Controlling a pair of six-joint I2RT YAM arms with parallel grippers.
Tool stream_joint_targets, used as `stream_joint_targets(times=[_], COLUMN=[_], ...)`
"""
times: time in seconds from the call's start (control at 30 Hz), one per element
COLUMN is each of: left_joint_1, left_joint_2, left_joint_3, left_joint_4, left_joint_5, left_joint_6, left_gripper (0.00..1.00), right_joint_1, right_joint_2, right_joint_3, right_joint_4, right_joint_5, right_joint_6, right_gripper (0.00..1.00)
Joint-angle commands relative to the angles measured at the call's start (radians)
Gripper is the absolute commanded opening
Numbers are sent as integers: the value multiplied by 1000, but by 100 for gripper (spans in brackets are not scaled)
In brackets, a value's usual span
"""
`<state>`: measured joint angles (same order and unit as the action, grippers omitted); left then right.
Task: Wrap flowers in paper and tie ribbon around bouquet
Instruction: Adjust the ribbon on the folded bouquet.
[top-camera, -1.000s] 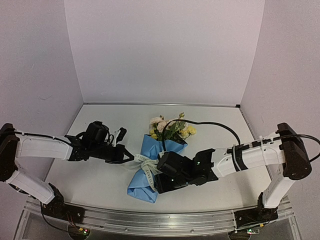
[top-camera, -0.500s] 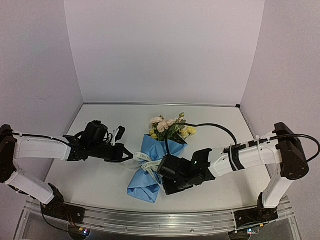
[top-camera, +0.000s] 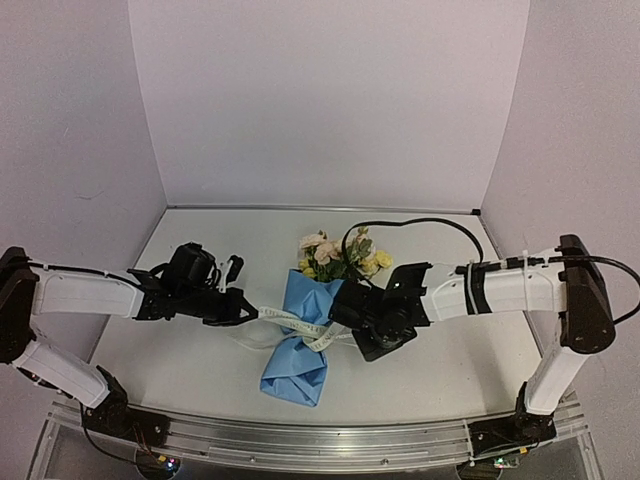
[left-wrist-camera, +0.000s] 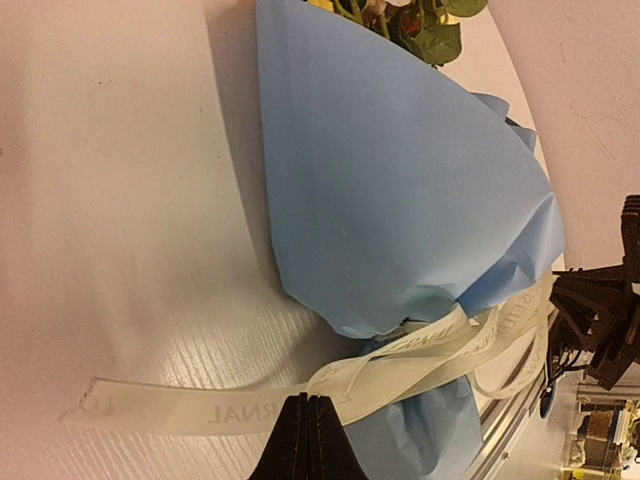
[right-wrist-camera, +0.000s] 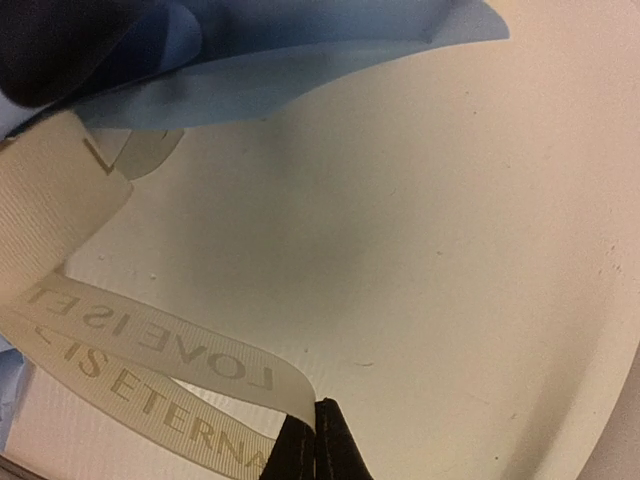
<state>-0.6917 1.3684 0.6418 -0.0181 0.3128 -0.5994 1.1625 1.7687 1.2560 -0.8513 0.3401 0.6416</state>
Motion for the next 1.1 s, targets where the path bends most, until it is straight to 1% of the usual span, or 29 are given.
stream_joint_targets(times=[0.0,0.1,0.2,0.3,0.37,0.47,0.57,0.73,0.77,0.83,0.93,1.0,1.07], left_joint_1=[15,15,15,14,14,14,14,14,14,14,14,14,14], left_joint_2=[28,51,59,76,83,89,93,73,67,52,20,-2,-7], left_joint_3=[62,84,97,112,117,121,120,104,100,86,70,71,85], left_joint_4=[13,35,67,78,76,61,59,55,58,65,62,47,25], left_joint_5=[42,108,164,215,229,236,254,247,242,235,182,138,123], left_joint_6=[28,53,64,70,72,84,83,70,64,48,31,35,60], left_gripper=[0,0,0,0,0,0,0,1,4,14,32,43,47], right_joint_1=[-31,-30,-26,-22,-22,-22,-23,-23,-23,-23,-23,-23,-24], right_joint_2=[-20,0,1,-27,-45,-66,-103,-134,-135,-126,-115,-113,-117], right_joint_3=[68,109,103,45,3,-43,-87,-123,-135,-144,-162,-175,-187], right_joint_4=[-82,-82,-62,-5,23,55,99,189,211,230,262,269,278], right_joint_5=[68,18,-66,-157,-210,-228,-225,-231,-239,-238,-249,-234,-226], right_joint_6=[-104,-163,-203,-206,-190,-160,-112,-3,17,55,111,139,153], right_gripper=[0,0,4,15,21,29,42,48,49,50,51,51,51])
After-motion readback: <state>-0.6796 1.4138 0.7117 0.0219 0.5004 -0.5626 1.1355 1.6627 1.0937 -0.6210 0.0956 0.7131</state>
